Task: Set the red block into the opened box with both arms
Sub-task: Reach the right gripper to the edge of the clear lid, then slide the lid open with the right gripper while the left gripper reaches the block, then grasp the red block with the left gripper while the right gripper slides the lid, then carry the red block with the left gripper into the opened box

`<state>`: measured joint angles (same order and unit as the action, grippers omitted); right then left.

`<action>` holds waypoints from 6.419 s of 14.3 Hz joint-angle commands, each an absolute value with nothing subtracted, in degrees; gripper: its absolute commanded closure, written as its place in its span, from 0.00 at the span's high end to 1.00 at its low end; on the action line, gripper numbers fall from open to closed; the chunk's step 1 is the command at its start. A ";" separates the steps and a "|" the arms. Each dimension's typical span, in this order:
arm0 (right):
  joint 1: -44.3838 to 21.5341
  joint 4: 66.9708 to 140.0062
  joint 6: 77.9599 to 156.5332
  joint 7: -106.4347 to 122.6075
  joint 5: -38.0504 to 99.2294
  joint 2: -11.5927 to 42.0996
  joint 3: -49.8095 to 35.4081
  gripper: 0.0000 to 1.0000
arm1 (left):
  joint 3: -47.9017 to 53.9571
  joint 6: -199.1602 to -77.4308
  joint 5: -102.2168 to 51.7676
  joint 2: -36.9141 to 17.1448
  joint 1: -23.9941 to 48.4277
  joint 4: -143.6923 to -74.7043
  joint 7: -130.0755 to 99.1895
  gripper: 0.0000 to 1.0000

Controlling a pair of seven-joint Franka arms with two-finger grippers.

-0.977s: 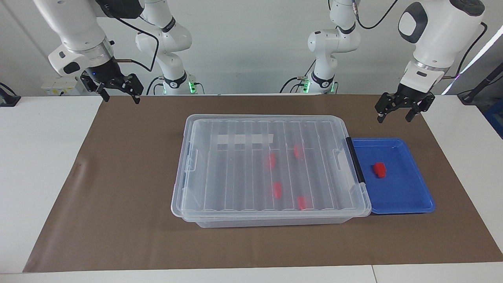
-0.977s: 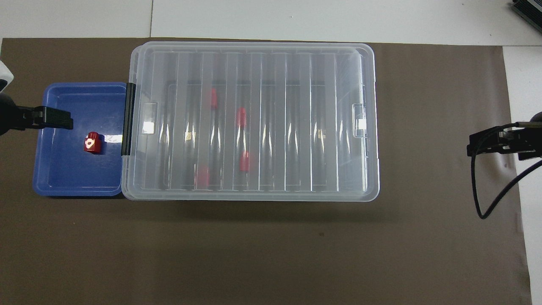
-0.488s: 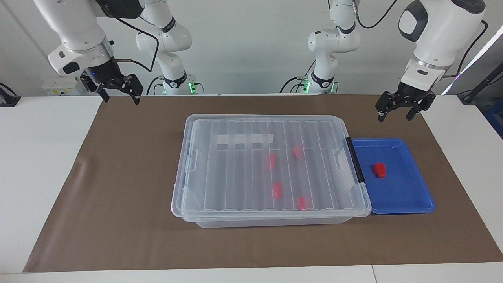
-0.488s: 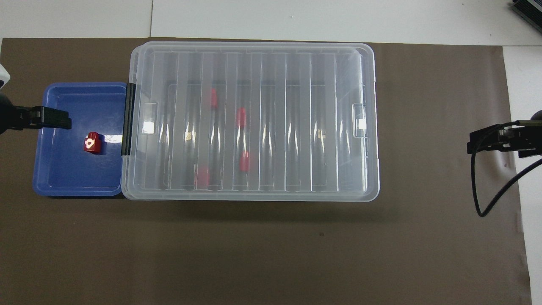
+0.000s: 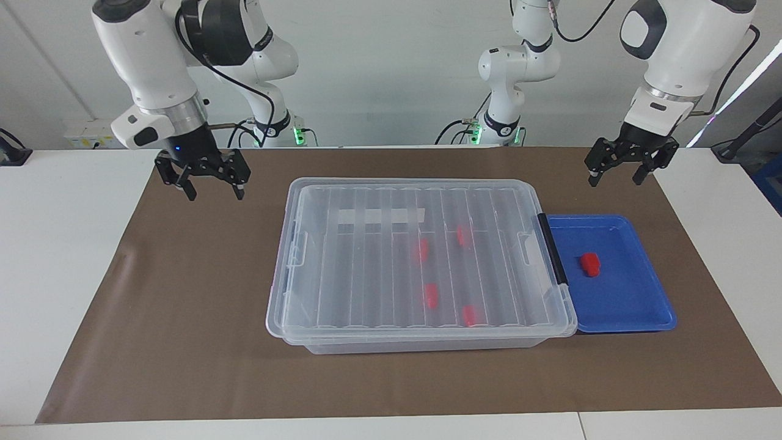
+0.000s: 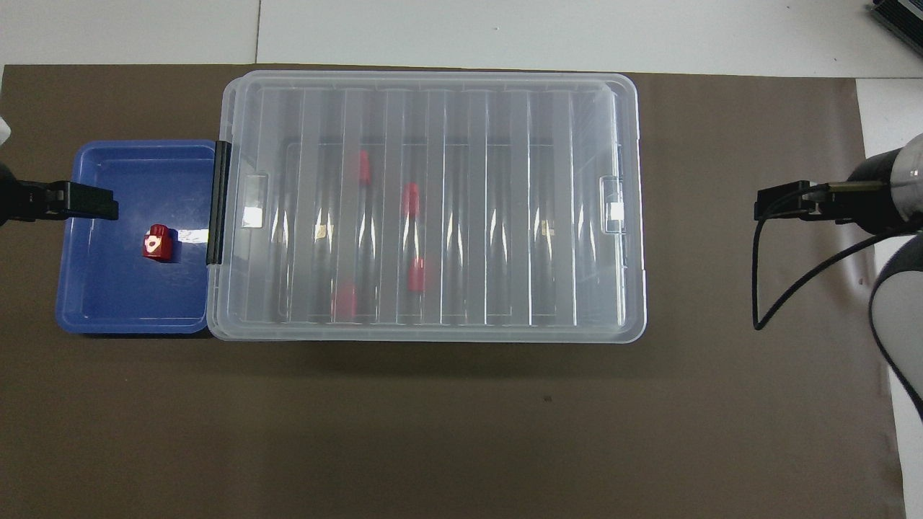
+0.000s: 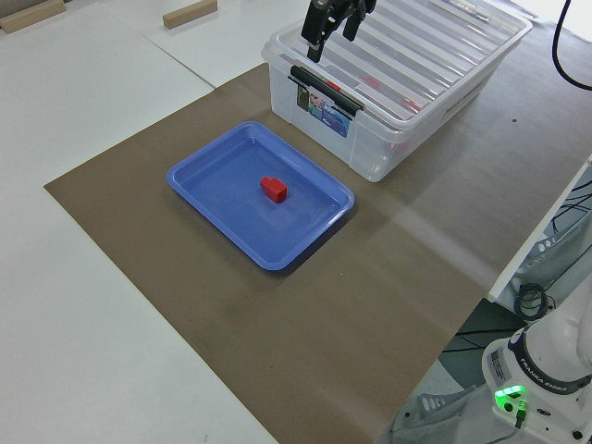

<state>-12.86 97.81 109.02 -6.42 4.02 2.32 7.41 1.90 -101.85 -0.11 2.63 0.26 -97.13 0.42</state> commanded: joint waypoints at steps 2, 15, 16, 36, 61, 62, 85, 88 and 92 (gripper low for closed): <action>-15.46 98.44 115.83 -6.06 6.24 7.02 7.38 1.00 | 2.02 -100.63 -0.35 3.86 0.00 -97.47 0.00 1.00; -15.21 102.66 121.47 -6.06 5.02 11.43 7.29 1.00 | 1.58 -100.96 -0.26 6.07 -4.12 -101.95 -0.09 1.00; -14.60 102.66 121.46 -6.06 4.75 11.51 7.29 1.00 | 1.50 -104.38 -0.70 6.15 -4.83 -103.17 -0.09 1.00; -5.54 101.60 115.84 -5.27 -3.25 10.63 7.73 1.00 | 1.41 -138.93 -0.53 -5.18 -7.46 -120.14 1.23 1.00; -0.97 101.34 111.62 -5.10 -8.35 8.70 7.82 1.00 | 1.41 -149.16 -0.26 -15.29 -7.73 -122.44 7.30 0.00; -0.88 101.42 111.53 -5.10 -8.35 8.70 7.91 1.00 | 1.41 -148.72 -0.26 -15.21 -7.73 -121.74 7.03 0.00; -1.32 95.81 102.14 -5.36 -1.68 0.62 7.21 1.00 | 8.35 -132.25 -3.96 -10.98 8.34 -104.58 -35.94 0.00; -1.32 91.69 93.20 -5.19 -0.44 -1.32 7.12 1.00 | 8.35 -132.89 0.24 -13.70 10.19 -104.59 -36.83 0.00; -2.90 92.37 88.77 -5.54 -0.70 -2.19 7.03 1.00 | 8.35 -137.62 8.25 -17.92 11.42 -108.01 -36.83 0.00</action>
